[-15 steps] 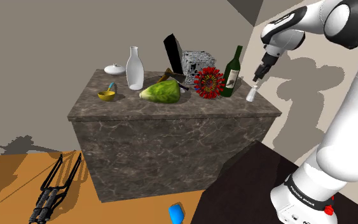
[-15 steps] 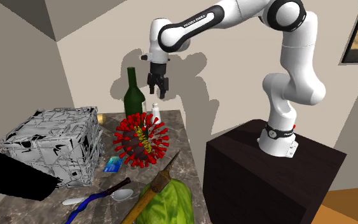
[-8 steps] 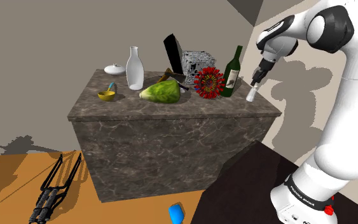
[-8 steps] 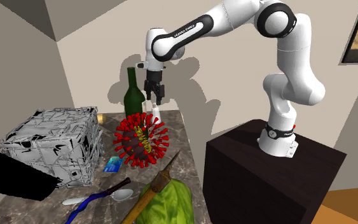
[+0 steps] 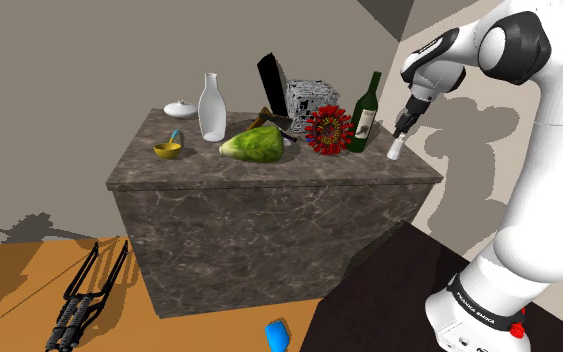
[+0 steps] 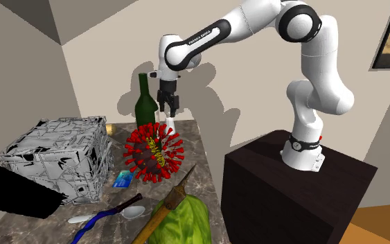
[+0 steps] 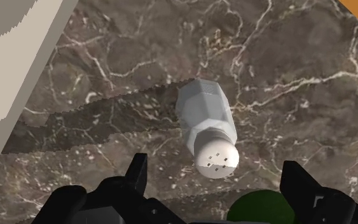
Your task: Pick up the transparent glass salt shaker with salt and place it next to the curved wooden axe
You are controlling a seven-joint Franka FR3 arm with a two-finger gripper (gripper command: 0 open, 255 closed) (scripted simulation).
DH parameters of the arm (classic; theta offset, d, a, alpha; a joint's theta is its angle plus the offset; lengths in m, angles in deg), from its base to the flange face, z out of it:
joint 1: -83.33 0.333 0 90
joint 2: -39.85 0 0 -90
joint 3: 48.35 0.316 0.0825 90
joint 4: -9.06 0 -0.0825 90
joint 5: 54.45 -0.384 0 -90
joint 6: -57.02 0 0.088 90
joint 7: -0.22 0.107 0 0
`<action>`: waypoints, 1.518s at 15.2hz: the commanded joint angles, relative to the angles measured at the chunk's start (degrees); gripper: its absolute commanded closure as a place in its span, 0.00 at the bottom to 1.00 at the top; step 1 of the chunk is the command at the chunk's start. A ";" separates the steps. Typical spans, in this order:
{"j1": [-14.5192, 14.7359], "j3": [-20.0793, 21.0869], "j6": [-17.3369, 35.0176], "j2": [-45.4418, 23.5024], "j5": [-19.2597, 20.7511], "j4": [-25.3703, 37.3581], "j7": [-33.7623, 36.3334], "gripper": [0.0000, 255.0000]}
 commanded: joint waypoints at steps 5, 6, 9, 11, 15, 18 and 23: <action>0.00 0.00 0.00 0.00 0.00 0.00 0.00 1.00; 0.00 0.00 -0.01 0.00 0.00 0.01 0.01 1.00; -0.01 0.00 -0.01 0.00 0.00 0.01 -0.01 1.00; 0.00 0.00 0.00 -0.01 -0.01 0.01 0.00 1.00; 0.43 -0.65 -2.38 1.41 1.42 1.39 1.12 1.00; 0.69 -1.06 -4.22 2.37 2.40 2.57 1.91 1.00; 0.99 -1.62 -7.41 3.74 3.82 4.83 3.10 1.00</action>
